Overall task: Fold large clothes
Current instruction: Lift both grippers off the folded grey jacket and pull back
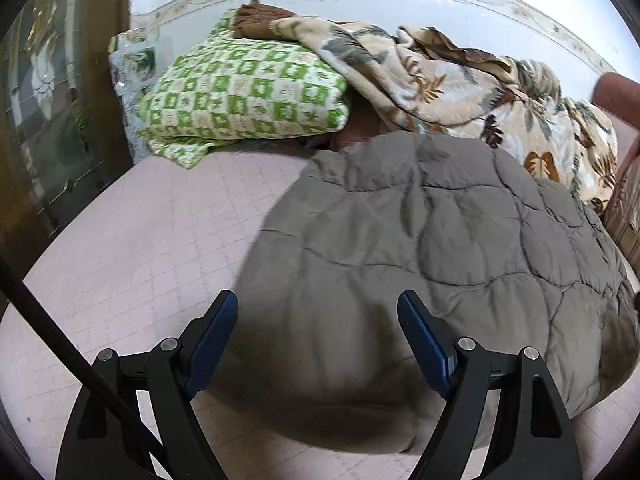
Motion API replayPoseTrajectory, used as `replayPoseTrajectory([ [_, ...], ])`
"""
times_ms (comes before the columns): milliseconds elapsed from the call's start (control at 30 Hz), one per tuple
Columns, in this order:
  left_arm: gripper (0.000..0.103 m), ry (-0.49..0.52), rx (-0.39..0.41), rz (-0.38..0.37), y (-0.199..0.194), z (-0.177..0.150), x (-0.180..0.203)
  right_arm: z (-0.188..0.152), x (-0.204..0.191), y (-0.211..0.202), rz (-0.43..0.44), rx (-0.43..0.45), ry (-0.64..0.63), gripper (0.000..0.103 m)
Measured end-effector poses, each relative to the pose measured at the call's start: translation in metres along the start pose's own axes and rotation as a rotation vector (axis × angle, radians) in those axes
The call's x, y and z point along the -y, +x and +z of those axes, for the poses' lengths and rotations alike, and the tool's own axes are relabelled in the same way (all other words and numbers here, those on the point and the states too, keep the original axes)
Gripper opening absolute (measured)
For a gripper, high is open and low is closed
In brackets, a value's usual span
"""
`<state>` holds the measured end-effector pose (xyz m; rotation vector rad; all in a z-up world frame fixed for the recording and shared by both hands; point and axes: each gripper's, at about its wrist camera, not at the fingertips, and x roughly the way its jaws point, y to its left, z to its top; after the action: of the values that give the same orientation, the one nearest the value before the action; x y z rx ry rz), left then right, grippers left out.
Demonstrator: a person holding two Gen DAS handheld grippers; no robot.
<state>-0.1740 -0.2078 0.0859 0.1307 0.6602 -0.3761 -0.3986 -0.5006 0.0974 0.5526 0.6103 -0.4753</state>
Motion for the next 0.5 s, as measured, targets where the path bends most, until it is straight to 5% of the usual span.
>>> replayPoseTrajectory([
  [367, 0.081, -0.069, -0.108, 0.076, 0.006, -0.029, -0.042, -0.019, 0.01, -0.056, -0.044, 0.062, 0.013, 0.091],
  [500, 0.083, -0.057, -0.132, 0.076, 0.012, -0.039, -0.045, -0.036, 0.026, -0.054, -0.038, 0.005, 0.063, 0.091],
])
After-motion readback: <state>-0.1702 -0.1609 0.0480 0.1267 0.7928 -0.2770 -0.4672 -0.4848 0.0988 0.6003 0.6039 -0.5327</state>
